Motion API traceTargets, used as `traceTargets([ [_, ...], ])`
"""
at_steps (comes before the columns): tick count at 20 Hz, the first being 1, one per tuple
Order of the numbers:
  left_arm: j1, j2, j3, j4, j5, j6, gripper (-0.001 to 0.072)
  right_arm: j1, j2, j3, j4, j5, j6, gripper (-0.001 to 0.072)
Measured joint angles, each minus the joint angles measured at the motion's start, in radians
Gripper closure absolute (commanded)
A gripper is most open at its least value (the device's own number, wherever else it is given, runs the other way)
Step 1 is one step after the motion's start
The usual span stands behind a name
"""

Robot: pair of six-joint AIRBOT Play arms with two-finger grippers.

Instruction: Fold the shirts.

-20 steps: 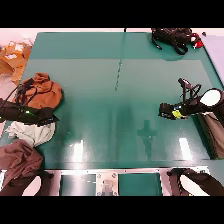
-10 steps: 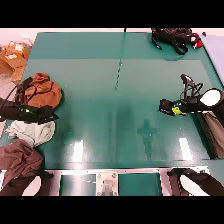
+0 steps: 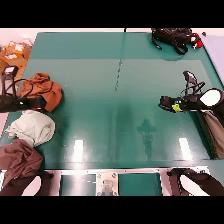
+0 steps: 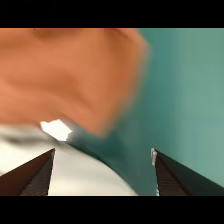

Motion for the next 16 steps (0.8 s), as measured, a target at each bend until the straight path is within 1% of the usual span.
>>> traceTargets([
  [3, 0.0, -0.109, 0.0, 0.109, 0.142, 0.008, -0.0013, 0.0, 0.0, 0.0, 0.0, -0.053, 0.0, 0.0539],
  [5, 0.0, -0.211, 0.0, 0.157, 0.204, 0.019, -0.0012, 0.0, 0.0, 0.0, 0.0, -0.079, 0.0, 0.0539],
  [7, 0.0, -0.318, 0.001, 0.209, 0.261, 0.024, 0.0003, 0.0, 0.0, 0.0, 0.0, -0.093, 0.0, 0.0541],
  [8, 0.0, -0.364, 0.002, 0.231, 0.289, 0.026, 0.0108, 0.0, 0.0, 0.0, 0.0, -0.098, 0.0, 0.0542],
  [9, 0.0, -0.399, 0.002, 0.246, 0.315, 0.027, 0.0512, 0.0, 0.0, 0.0, 0.0, -0.102, 0.0, 0.0543],
  [10, 0.0, -0.425, 0.004, 0.261, 0.333, 0.029, 0.0685, 0.0, 0.0, 0.0, 0.0, -0.105, 0.0, 0.0544],
  [12, -0.001, -0.455, 0.029, 0.274, 0.342, 0.034, 0.0683, 0.0, 0.0, 0.0, 0.0, -0.108, 0.0, 0.0546],
  [13, 0.0, -0.466, 0.058, 0.272, 0.321, 0.034, 0.0684, 0.001, 0.0, 0.0, 0.0, -0.109, 0.0, 0.058],
  [14, 0.0, -0.472, 0.096, 0.262, 0.285, 0.034, 0.0684, 0.001, 0.0, 0.0, 0.0, -0.109, 0.0, 0.0604],
  [16, 0.0, -0.476, 0.206, 0.206, 0.185, 0.051, 0.0684, 0.001, 0.0, 0.0, 0.0, -0.103, 0.0, 0.0604],
])
